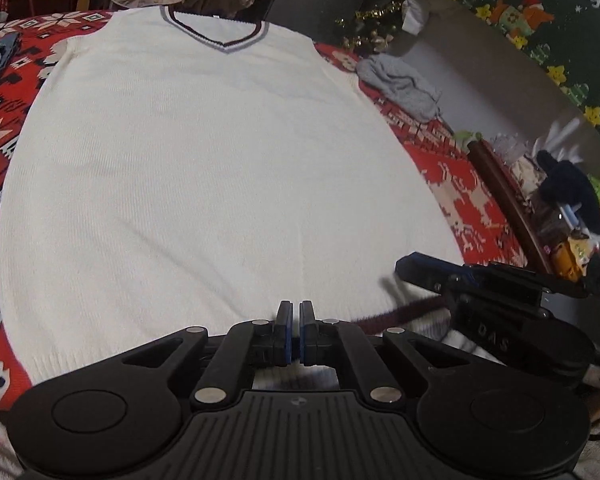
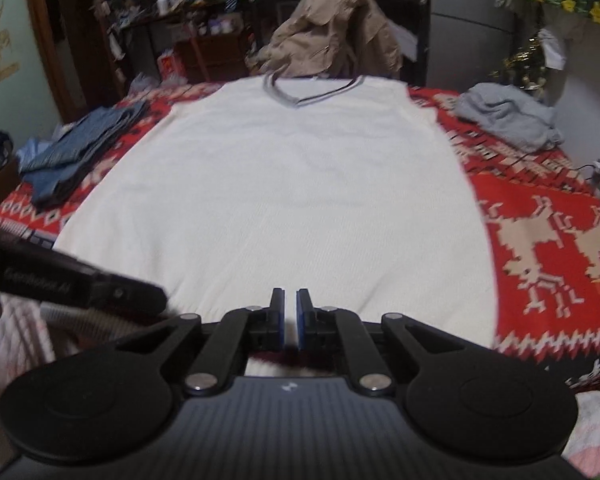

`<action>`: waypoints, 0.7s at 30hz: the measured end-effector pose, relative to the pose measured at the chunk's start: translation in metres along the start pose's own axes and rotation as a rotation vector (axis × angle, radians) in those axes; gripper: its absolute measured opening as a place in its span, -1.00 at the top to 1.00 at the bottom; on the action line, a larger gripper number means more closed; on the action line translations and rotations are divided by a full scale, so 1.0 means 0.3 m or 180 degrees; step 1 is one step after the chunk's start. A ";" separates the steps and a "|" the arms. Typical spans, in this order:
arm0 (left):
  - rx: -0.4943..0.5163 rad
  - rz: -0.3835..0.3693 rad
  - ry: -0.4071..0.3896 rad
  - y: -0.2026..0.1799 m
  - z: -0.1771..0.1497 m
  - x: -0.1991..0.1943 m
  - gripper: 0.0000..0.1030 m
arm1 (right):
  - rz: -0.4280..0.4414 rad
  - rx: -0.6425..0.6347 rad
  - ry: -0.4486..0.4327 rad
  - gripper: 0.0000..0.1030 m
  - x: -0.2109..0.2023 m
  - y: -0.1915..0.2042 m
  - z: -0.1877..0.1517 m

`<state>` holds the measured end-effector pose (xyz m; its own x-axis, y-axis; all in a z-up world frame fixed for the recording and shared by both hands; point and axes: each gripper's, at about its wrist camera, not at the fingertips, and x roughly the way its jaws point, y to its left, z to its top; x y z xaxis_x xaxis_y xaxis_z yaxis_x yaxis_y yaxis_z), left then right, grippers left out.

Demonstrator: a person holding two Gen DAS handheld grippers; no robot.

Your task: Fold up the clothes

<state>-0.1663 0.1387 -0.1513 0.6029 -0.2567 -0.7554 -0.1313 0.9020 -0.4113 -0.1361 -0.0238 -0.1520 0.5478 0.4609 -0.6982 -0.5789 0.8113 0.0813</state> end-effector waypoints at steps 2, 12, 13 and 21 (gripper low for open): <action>-0.0060 0.0002 -0.0007 0.004 0.020 0.025 0.97 | -0.0110 0.0085 -0.0018 0.88 0.029 -0.039 0.029; 0.0113 0.0116 0.0098 -0.019 -0.041 0.031 0.97 | -0.0088 0.0022 0.0245 0.88 0.023 -0.016 -0.054; 0.0104 0.0118 0.0097 -0.017 -0.042 0.026 0.97 | -0.0083 0.0016 0.0265 0.88 0.011 -0.014 -0.054; 0.0002 0.0143 0.0086 0.011 -0.031 0.032 0.97 | -0.0367 0.0267 0.0274 0.88 0.057 -0.155 0.007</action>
